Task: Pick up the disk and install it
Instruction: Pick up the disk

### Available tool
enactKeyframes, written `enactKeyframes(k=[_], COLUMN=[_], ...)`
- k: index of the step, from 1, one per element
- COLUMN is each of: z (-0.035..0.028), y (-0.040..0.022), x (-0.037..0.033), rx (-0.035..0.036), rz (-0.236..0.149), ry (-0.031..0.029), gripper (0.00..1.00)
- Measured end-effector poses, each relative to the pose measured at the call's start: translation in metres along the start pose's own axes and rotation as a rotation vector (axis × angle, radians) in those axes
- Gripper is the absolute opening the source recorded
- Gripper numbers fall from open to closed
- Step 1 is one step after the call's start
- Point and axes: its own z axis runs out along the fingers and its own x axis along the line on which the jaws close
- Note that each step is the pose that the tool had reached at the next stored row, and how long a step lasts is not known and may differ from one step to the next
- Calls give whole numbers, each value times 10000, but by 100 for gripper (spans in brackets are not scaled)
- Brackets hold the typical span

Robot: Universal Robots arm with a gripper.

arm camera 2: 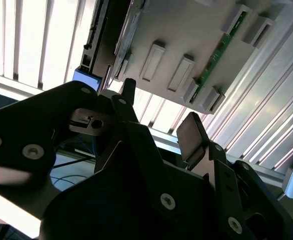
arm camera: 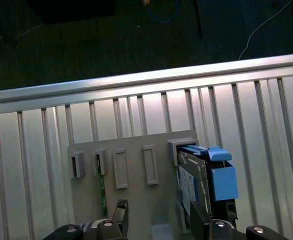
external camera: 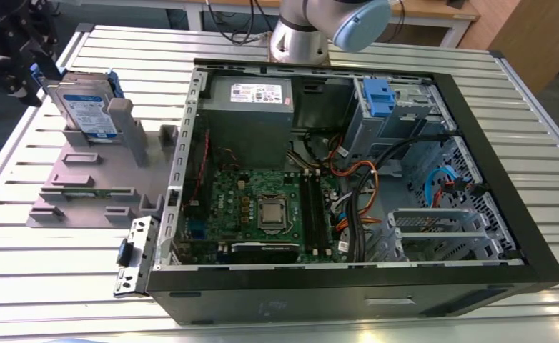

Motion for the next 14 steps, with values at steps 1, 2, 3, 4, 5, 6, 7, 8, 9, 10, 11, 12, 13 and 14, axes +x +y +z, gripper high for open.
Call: enactKeyframes(k=[1,2,3,4,5,6,7,8,9,10,11,12,13,14], z=[0,1,1,2,2,2,2,3,2,3,4,4,4,3], y=[0,1,2,3,3,4,5,6,7,8,8,8,9,9], x=[-5,-9,-13,-19,-24,-30,-37,-43,-48,-53,-56,-58,-61,-64], rx=[-1,0,0,0,-1,-1,-1,-1,-2,-1,-1,-1,-1,-2], rz=[-1,-1,-1,-1,-1,-1,-1,-1,-1,-1,-2,-2,-2,-1], ry=[-4,-7,-8,-9,-9,-9,-9,-9,-9,-9,-9,-10,-9,-9], gripper=[60,60,60,60,60,60,60,60,60,60,60,60,60,60])
